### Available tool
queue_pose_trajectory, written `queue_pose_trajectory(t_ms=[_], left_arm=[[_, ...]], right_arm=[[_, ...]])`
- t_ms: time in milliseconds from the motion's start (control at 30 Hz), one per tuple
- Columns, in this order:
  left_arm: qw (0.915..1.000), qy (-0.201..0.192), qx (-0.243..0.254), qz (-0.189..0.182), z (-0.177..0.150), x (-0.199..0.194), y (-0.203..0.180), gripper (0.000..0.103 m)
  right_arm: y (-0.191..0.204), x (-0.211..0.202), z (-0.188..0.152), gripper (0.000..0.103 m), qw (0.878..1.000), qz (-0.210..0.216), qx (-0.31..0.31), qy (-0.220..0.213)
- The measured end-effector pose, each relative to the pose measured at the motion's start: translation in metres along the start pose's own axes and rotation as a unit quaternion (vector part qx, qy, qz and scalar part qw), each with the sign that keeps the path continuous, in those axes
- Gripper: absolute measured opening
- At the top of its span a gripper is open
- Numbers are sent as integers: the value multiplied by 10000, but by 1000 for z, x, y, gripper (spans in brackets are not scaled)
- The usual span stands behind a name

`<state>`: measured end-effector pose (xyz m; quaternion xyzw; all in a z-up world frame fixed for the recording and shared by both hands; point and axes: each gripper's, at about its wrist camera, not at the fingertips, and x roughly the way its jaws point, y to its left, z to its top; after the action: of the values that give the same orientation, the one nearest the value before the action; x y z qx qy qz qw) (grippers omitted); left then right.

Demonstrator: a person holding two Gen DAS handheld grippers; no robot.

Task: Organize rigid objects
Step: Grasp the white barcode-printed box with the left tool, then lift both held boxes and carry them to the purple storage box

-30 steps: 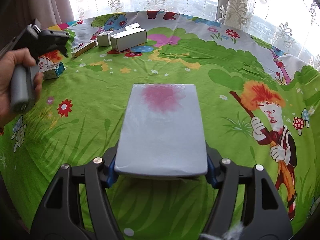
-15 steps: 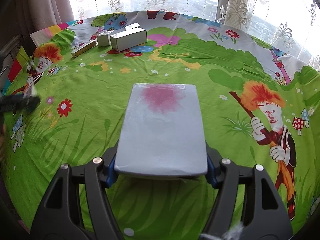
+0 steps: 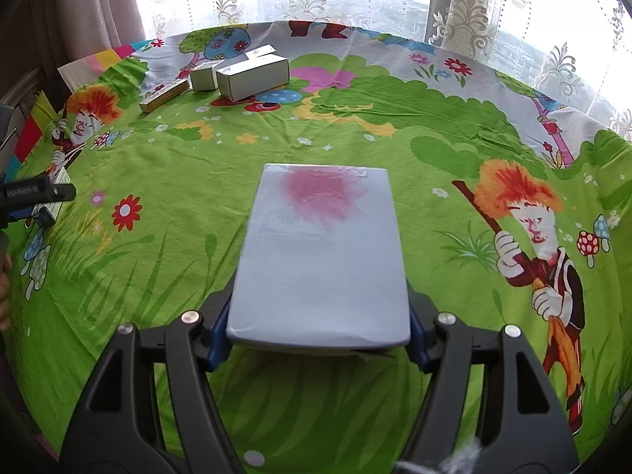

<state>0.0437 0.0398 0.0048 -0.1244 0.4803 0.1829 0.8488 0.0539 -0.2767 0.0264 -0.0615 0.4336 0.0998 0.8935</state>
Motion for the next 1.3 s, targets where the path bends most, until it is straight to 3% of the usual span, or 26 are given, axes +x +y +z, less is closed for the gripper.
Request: queue_pose_trajectory(t_ms=[33, 67, 100, 300, 467, 500, 667, 833, 967, 1133, 1200, 1300], left_arm=[[9998, -159, 50, -60, -4, -2, 3, 71], [9990, -402, 173, -127, -10, -8, 4, 45], [9982, -508, 279, -155, -16, -14, 8, 34], [9931, -681, 640, -705, -41, -31, 14, 34], [9878, -653, 1081, -915, -66, -47, -21, 34], [9866, -628, 1140, -983, -60, -36, -35, 34], [9714, -567, 1664, -1594, -89, -66, -84, 34], [9445, -1185, 2220, -2109, -104, -133, -126, 34], [9134, -2214, 2485, -2344, -117, -208, -140, 34], [8707, -3320, 2677, -2448, -147, -273, -142, 34], [8609, -3505, 2699, -2513, -153, -285, -144, 34], [8479, -3743, 2765, -2541, -164, -305, -144, 34]], right_arm=[[0, 0, 0, 72, 10000, 0, -1, 0], [0, 0, 0, 72, 10000, 0, -1, 0], [0, 0, 0, 72, 10000, 5, 1, -1], [0, 0, 0, 70, 10000, 14, -3, -20], [-1, 0, 1, 69, 10000, 15, 12, -25], [-3, -1, 0, 69, 10000, 8, 89, -31], [-22, -31, -25, 69, 9937, 13, 1048, -398], [-38, -96, -56, 69, 9786, -478, 1580, -1231], [-50, -165, -72, 69, 9457, -1103, 1851, -2435], [-38, -233, -94, 69, 9012, -1687, 1541, -3682], [-28, -253, -101, 69, 8857, -1784, 1382, -4058], [-15, -269, -104, 69, 8740, -1840, 1161, -4345]])
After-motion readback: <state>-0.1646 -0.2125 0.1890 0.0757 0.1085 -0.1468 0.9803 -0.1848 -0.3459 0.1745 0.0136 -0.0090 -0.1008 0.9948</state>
